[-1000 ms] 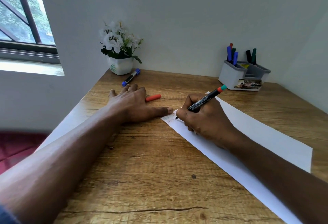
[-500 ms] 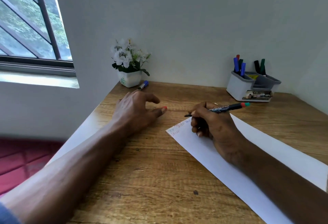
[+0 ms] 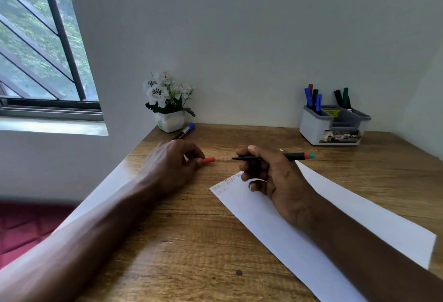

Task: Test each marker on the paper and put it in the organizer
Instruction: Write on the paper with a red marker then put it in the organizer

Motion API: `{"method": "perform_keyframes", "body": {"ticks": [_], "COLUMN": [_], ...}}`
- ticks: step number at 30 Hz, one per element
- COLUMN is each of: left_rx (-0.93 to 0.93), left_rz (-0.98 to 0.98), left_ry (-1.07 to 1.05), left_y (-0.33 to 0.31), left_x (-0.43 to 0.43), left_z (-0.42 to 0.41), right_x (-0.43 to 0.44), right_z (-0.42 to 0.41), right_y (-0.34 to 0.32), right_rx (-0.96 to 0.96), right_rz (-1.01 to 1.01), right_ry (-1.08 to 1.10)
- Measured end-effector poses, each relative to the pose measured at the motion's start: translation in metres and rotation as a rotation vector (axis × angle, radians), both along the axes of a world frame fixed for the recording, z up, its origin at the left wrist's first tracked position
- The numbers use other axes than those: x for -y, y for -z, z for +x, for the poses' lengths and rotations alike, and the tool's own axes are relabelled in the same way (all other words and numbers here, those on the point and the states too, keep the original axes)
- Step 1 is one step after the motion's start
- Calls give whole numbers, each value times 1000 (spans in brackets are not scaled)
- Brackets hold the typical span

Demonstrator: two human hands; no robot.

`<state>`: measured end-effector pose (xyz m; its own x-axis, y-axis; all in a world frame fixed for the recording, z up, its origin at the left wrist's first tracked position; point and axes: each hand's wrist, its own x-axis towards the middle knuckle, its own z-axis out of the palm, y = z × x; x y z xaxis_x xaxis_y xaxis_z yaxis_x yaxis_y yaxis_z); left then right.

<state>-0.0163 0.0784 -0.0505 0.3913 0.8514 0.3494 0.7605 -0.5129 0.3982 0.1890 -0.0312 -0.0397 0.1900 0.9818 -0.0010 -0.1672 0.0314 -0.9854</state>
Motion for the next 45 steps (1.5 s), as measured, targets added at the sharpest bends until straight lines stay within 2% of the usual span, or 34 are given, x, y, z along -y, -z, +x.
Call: {"method": "perform_keyframes", "body": {"ticks": [2,5,7,11,15,27,34,45], "left_rx": [121,472,555,528,601,636,739,775], "left_rz": [-44,-233,-307,-376,-423,-453,-504,-522], "left_ry": [30,170,232,283,322,386,375,432], "left_y": [1,-1,-4,-7,-8,-8,-8,-10], "left_x": [0,5,7,12,14,16,15,20], "left_z": [0,0,-1,0,0,2,1,3], "right_x": [0,1,1,2,2,2,3,4], "right_z": [1,4,5,5,3,-1,-1,0], "right_y": [0,0,0,1,2,1,2,3], "right_rx": [-27,-72,-99,-106,-75,4,-14,-5], "right_rz": [7,30,46,74,87,85,93,109], "right_ry": [-4,-38,-56,-71,-56,-42,2,-33]}}
